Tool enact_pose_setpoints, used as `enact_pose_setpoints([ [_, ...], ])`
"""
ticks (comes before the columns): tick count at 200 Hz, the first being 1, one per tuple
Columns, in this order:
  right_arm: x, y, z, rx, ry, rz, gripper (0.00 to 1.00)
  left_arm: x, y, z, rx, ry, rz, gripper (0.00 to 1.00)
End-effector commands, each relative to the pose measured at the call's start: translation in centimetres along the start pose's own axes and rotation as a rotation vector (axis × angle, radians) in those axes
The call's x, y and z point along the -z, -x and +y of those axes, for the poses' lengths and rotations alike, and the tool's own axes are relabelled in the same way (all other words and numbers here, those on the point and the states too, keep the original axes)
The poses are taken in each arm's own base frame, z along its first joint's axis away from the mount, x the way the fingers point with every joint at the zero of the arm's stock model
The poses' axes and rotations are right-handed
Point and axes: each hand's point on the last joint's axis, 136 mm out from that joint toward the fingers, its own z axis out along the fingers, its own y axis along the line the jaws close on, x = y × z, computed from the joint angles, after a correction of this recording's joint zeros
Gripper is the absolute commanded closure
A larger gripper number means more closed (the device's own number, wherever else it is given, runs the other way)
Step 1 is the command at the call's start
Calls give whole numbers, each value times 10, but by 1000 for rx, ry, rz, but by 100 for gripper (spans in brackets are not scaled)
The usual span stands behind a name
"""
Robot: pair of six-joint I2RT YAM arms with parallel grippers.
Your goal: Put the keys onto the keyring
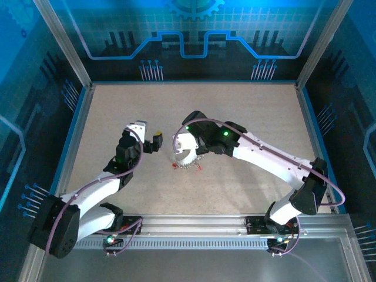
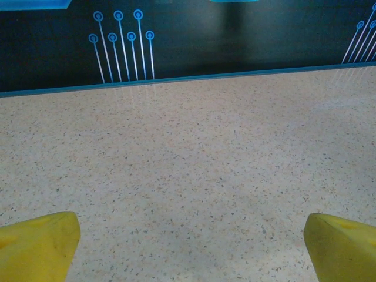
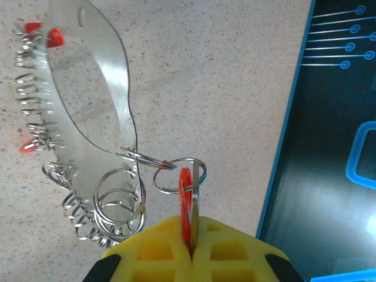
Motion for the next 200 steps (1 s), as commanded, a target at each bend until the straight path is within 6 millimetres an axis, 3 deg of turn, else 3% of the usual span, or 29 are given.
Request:
enact_pose_setpoints([
  [1,0,3,-2,-58,28,-26,100,3,6,7,1,26,-34,1],
  [69,-41,-22,-3,-128,106,10,100,0,0,4,4,10,-17,1],
  [133,-79,-64,-7,-180,145,111,100,-3,1,3,-2,6,-9,1],
  [200,-120,-117,6,-257,208,202,100,-7,0,0,-9,-4,3,1],
])
